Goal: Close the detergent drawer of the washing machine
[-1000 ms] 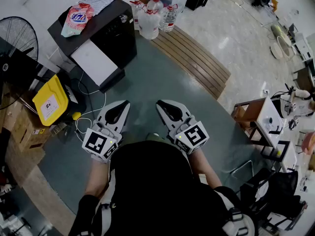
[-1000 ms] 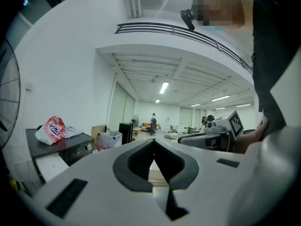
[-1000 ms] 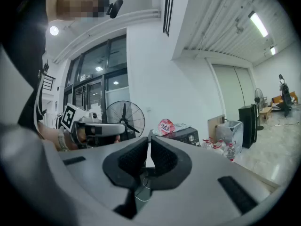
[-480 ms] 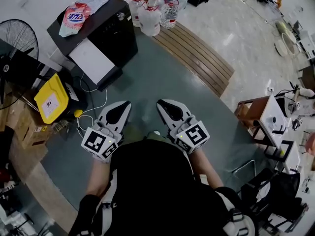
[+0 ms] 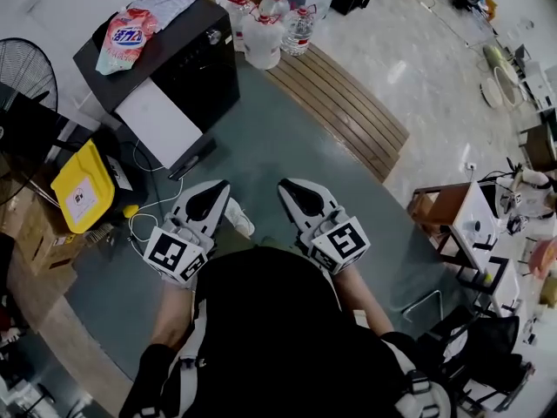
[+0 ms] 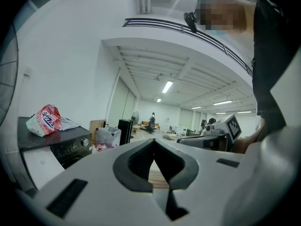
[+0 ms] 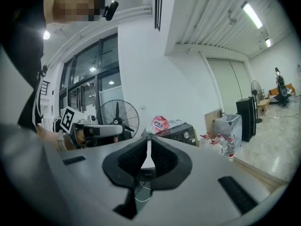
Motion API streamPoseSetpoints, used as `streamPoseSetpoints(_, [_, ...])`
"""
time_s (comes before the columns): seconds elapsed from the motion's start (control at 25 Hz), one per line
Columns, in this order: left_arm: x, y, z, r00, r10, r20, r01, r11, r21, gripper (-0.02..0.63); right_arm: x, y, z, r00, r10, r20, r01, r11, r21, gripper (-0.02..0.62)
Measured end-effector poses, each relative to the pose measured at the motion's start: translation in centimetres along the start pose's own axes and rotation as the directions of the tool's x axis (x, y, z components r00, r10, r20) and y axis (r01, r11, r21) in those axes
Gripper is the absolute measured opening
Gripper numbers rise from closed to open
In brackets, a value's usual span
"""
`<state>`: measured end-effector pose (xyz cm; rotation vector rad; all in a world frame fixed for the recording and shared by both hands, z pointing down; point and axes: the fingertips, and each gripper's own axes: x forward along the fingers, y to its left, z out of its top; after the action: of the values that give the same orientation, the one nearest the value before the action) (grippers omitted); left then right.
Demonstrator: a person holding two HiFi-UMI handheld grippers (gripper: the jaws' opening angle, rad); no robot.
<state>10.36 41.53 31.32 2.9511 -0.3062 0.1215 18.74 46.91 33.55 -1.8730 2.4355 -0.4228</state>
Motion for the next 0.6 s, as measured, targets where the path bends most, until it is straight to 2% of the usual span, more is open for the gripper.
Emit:
streamPoseSetpoints(0.28, [2.1, 9.6, 1.7, 0.999, -0.005, 0.053, 0.008, 0.997, -0.070, 0.010, 8.8, -2.8, 0.8, 0.998, -0.001, -0.057, -0.002, 0.999, -0.048, 0.037])
streamPoseSetpoints(0.48, [2.3, 16.2, 3.2, 0.993, -0.013, 0.119, 0.036, 0.980, -0.193, 0.009, 15.4, -3.7, 2.2, 0.996, 0.010, -0.084, -0.014, 0.999, -0.046, 0.037])
streamPoseSetpoints(0.6, [1.6, 19.4, 3.2, 0.991, 0.014, 0.134, 0.013, 0.980, -0.197, 0.009, 18.8, -3.3, 2.7, 0.995, 0.034, -0.097, -0.040, 0.998, -0.054, 0.037])
